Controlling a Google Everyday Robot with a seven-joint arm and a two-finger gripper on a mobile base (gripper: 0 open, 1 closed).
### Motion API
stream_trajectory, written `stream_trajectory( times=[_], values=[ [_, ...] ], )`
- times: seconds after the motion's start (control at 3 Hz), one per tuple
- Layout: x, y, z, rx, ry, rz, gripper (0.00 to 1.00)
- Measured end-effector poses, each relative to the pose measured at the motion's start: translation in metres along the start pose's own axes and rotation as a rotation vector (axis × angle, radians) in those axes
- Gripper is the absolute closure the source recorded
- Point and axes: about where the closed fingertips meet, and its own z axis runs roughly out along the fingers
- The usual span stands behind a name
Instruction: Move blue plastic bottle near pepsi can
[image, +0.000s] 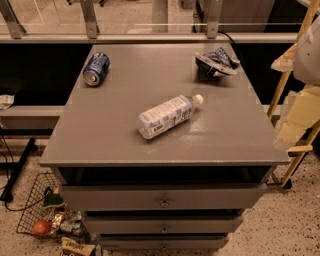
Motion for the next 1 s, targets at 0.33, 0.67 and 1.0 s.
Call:
stream_trajectory(
  times=[0.33, 0.67, 1.0],
  values=[
    [0.0, 0.0, 0.0, 0.0, 0.0, 0.0, 0.0],
    [-0.012, -0.008, 0.007, -0.011, -0.019, -0.024, 0.0],
    [-0.065, -0.035, 0.04, -0.077, -0.03, -0.196, 0.0]
  ],
)
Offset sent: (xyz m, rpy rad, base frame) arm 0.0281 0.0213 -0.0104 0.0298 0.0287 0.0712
